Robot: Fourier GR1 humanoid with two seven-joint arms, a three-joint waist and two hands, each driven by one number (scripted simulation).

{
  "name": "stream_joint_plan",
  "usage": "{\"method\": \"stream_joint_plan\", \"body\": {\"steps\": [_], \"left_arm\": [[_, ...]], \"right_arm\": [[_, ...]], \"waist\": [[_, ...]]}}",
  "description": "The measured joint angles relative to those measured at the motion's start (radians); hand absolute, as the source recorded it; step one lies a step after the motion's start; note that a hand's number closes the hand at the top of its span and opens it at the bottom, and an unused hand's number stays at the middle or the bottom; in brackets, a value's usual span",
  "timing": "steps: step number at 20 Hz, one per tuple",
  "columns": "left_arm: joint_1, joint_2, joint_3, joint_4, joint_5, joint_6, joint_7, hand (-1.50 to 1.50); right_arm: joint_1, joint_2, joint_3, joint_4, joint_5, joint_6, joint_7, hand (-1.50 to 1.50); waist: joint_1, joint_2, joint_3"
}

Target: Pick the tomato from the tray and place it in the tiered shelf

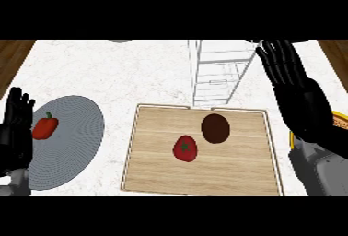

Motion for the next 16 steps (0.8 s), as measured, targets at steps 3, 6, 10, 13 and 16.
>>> {"method": "stream_joint_plan", "body": {"steps": [3, 6, 10, 13, 16], "left_arm": [[-0.035, 0.011, -0.014, 0.019, 0.002, -0.045, 0.027, 0.0], [-0.082, 0.018, -0.056, 0.003, 0.008, -0.083, 0.096, 0.0], [-0.104, 0.009, -0.094, -0.003, 0.035, -0.133, 0.149, 0.0], [-0.156, 0.006, -0.115, -0.007, 0.046, -0.158, 0.221, 0.0], [-0.169, -0.004, -0.108, 0.014, 0.05, -0.198, 0.23, 0.0]], "right_arm": [[0.005, 0.015, -0.005, 0.012, 0.056, -0.076, 0.046, 1.5], [0.021, 0.021, -0.012, 0.036, 0.156, -0.202, 0.116, 1.5], [0.108, 0.069, -0.067, 0.112, 0.213, -0.374, 0.216, -1.5], [0.173, 0.164, -0.036, 0.057, 0.2, -0.434, 0.214, -1.5], [0.228, 0.164, 0.003, -0.063, 0.217, -0.432, 0.264, -1.5]], "waist": [[-0.001, -0.011, -0.01], [-0.015, -0.017, -0.015], [-0.04, -0.015, -0.018], [-0.027, -0.018, -0.017], [-0.015, -0.02, -0.017]]}}
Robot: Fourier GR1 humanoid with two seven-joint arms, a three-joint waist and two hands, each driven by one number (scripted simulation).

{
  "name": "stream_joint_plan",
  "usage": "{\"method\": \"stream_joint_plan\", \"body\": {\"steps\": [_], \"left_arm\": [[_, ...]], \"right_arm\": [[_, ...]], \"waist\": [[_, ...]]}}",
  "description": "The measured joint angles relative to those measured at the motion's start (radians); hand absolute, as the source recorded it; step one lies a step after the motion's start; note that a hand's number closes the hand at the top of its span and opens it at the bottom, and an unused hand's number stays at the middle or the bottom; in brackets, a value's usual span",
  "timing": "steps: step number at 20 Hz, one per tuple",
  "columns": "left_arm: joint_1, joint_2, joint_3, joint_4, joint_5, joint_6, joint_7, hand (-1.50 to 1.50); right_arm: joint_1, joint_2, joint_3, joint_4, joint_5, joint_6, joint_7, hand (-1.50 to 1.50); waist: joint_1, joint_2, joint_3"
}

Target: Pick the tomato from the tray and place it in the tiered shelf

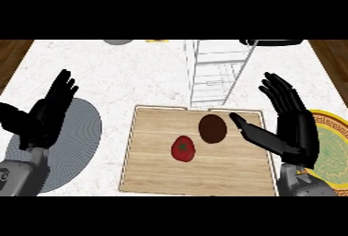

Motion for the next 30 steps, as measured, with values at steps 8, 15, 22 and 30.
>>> {"method": "stream_joint_plan", "body": {"steps": [8, 15, 22, 30], "left_arm": [[-0.036, -0.01, -0.005, -0.003, -0.009, -0.01, 0.052, 0.0], [-0.048, -0.017, -0.013, 0.008, -0.02, -0.013, 0.048, 0.0], [-0.068, -0.03, -0.012, 0.025, -0.019, -0.029, 0.053, 0.0], [-0.071, -0.035, -0.003, 0.02, -0.024, -0.032, 0.065, 0.0]], "right_arm": [[0.006, -0.149, 0.188, -0.182, 0.15, 0.101, 0.401, -1.5], [-0.129, -0.363, 0.335, -0.173, 0.377, 0.319, 0.764, -1.5], [-0.363, -0.237, 0.476, -0.095, 0.505, 0.46, 1.047, -1.5], [-0.475, -0.068, 0.551, 0.1, 0.555, 0.532, 1.126, -1.5]], "waist": [[0.011, -0.005, -0.004], [0.029, -0.007, -0.011], [0.043, -0.002, -0.007], [0.036, -0.002, -0.004]]}}
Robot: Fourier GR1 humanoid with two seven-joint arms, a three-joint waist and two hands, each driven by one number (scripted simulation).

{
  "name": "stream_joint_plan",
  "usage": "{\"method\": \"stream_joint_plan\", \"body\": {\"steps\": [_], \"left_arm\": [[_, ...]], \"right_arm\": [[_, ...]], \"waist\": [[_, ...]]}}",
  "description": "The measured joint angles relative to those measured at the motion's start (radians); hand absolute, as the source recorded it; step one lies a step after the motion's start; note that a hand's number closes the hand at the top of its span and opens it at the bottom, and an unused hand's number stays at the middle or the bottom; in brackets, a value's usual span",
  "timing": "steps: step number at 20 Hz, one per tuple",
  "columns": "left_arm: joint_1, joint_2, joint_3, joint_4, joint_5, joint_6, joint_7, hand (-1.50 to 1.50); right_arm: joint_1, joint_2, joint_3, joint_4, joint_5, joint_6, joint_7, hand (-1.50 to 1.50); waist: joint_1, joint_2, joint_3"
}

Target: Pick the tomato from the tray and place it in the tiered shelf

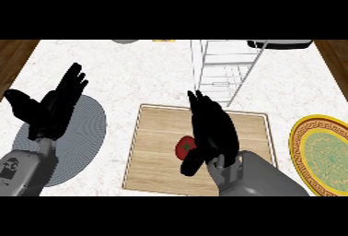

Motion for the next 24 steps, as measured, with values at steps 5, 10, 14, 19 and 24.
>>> {"method": "stream_joint_plan", "body": {"steps": [5, 10, 14, 19, 24], "left_arm": [[0.013, -0.005, 0.006, 0.002, -0.007, -0.005, -0.015, 0.0], [0.006, -0.002, 0.021, 0.0, -0.005, -0.003, 0.001, 0.0], [0.023, -0.015, 0.021, 0.003, -0.015, -0.006, -0.014, 0.0], [0.014, -0.01, 0.033, 0.002, -0.02, -0.013, -0.004, 0.0], [0.007, -0.018, 0.046, 0.017, -0.022, -0.023, -0.004, 0.0]], "right_arm": [[-0.029, 0.059, 0.008, 0.1, 0.022, 0.036, 0.021, -1.5], [-0.018, 0.111, 0.015, 0.144, 0.06, 0.066, 0.029, -1.5], [-0.007, 0.144, 0.011, 0.178, 0.087, 0.084, 0.026, -1.5], [0.019, 0.167, 0.011, 0.198, 0.11, 0.096, 0.023, -1.5], [0.057, 0.173, 0.014, 0.198, 0.148, 0.095, 0.007, -1.5]], "waist": [[-0.005, -0.001, 0.001], [-0.016, -0.003, 0.002], [-0.017, -0.002, 0.002], [-0.018, -0.001, 0.003], [-0.019, 0.0, 0.003]]}}
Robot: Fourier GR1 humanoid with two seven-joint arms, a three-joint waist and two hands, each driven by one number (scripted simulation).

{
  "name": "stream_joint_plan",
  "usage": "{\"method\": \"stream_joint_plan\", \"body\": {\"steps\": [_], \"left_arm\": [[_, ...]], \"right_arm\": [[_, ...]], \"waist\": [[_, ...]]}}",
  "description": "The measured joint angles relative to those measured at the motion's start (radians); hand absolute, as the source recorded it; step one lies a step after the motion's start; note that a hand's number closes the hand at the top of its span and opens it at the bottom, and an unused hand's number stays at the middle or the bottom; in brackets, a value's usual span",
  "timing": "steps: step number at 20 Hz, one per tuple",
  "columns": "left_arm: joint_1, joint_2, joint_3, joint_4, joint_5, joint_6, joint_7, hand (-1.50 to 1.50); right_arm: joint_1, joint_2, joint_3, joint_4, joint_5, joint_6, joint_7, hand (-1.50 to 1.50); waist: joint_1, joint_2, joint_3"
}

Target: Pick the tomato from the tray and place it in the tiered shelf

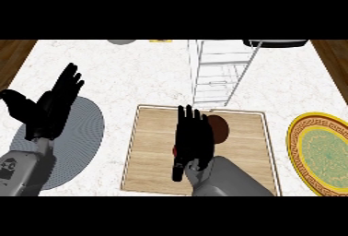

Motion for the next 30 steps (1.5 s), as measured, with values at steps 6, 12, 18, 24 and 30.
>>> {"method": "stream_joint_plan", "body": {"steps": [6, 12, 18, 24, 30], "left_arm": [[-0.003, -0.007, 0.01, 0.02, -0.01, -0.023, -0.018, 0.0], [0.003, -0.018, 0.015, 0.0, -0.023, -0.027, -0.002, 0.0], [-0.002, -0.027, 0.029, 0.002, -0.03, -0.042, 0.0, 0.0], [-0.013, -0.052, 0.027, -0.002, -0.059, -0.032, 0.009, 0.0], [-0.009, -0.071, 0.045, -0.002, -0.075, -0.044, 0.016, 0.0]], "right_arm": [[0.021, 0.005, -0.007, 0.058, 0.023, -0.016, -0.03, -1.5], [0.034, 0.009, -0.011, 0.105, 0.025, -0.041, -0.052, -1.5], [0.033, 0.014, 0.005, 0.167, 0.011, -0.079, -0.074, 1.5], [0.008, 0.012, 0.036, 0.225, 0.024, -0.101, -0.1, 1.5], [-0.021, 0.016, 0.057, 0.28, 0.086, -0.144, -0.139, 1.5]], "waist": [[0.006, 0.002, 0.0], [0.01, 0.002, 0.0], [0.015, -0.003, -0.001], [0.014, -0.007, -0.003], [0.013, -0.009, -0.003]]}}
